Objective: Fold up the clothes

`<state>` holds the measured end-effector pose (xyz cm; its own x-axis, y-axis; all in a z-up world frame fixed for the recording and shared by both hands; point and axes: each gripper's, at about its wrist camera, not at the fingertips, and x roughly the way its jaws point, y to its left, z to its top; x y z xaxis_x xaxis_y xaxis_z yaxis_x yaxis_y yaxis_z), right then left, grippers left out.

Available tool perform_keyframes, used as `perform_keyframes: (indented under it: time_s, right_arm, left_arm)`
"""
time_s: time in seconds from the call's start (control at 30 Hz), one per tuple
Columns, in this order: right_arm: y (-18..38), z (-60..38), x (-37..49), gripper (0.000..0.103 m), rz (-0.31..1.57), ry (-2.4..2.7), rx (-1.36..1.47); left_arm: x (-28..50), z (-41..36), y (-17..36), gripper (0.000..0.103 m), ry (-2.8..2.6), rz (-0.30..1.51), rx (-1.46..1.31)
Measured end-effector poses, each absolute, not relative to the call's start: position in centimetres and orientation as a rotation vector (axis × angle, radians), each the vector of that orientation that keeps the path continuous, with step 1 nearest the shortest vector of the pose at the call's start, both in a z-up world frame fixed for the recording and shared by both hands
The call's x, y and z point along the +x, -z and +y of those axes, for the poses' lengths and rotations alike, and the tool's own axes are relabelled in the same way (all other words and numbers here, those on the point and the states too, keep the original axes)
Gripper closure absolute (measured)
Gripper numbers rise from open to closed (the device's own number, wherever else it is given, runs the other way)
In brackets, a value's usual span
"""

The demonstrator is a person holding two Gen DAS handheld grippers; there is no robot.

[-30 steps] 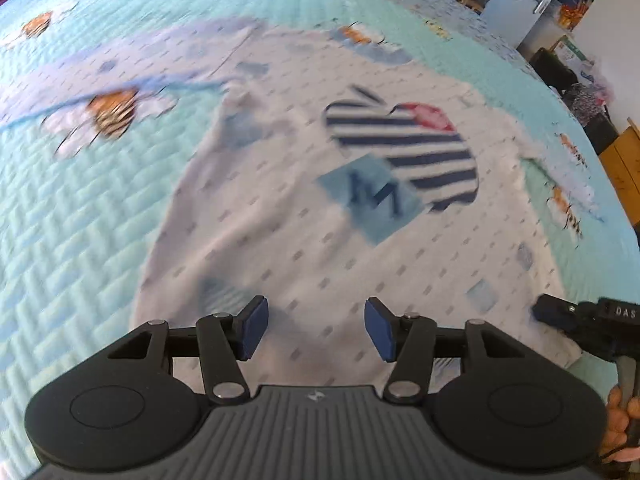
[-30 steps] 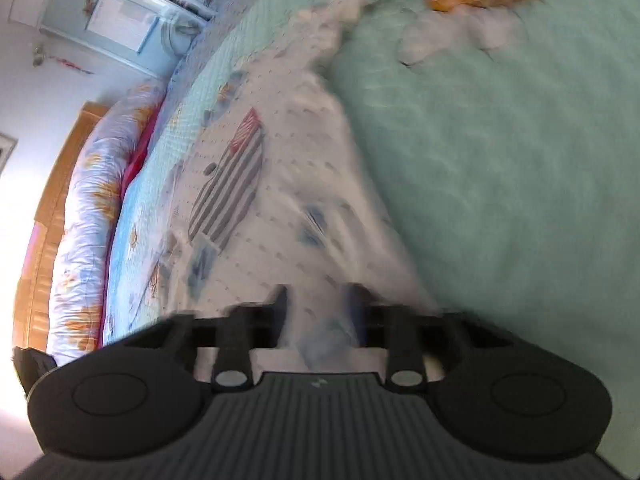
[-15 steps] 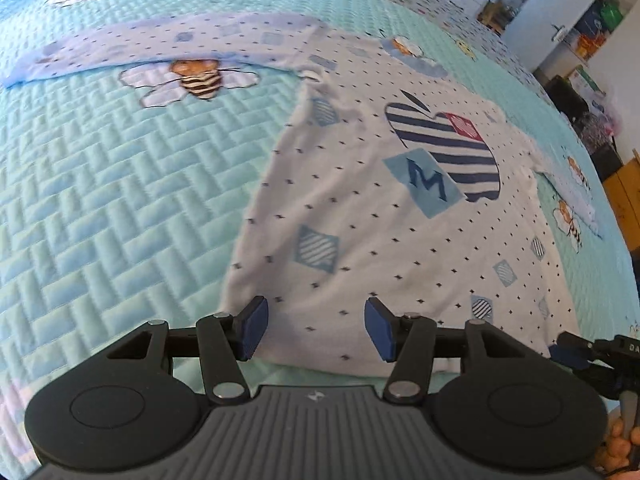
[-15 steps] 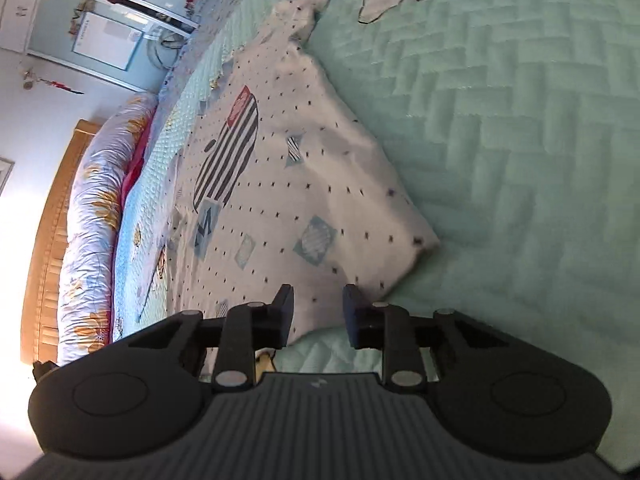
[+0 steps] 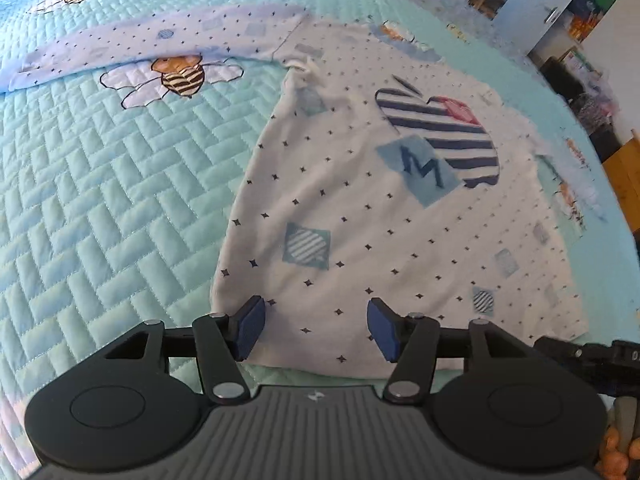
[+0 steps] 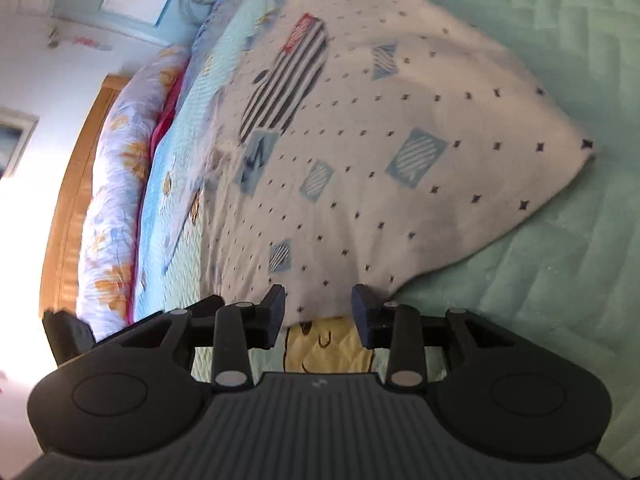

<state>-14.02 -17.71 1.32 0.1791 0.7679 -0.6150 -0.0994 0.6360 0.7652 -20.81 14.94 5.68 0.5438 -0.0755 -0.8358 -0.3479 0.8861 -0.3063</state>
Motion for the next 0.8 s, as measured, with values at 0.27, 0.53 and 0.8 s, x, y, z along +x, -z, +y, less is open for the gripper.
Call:
perform_keyframes:
  time_s: [0.27, 0.53, 0.8]
  right_arm:
    - [-4.1, -14.9, -11.2, 0.063, 1.164, -0.708, 0.510]
    - [-0.1, -11.2, -10.9, 0.063, 1.298, -0.866, 0.573]
    - [-1.8, -10.4, -8.9, 0.062, 1.231, -0.875, 0.550]
  left_arm:
    - [-18.4, 14.6, -6.4, 0.043, -0.173, 0.967, -0.434]
    - [-16.1, 15.1, -5.1, 0.043, -0.191, 1.009, -0.420]
    - [-13.6, 15.7, -6.9, 0.042, -0.146, 0.904, -0.456]
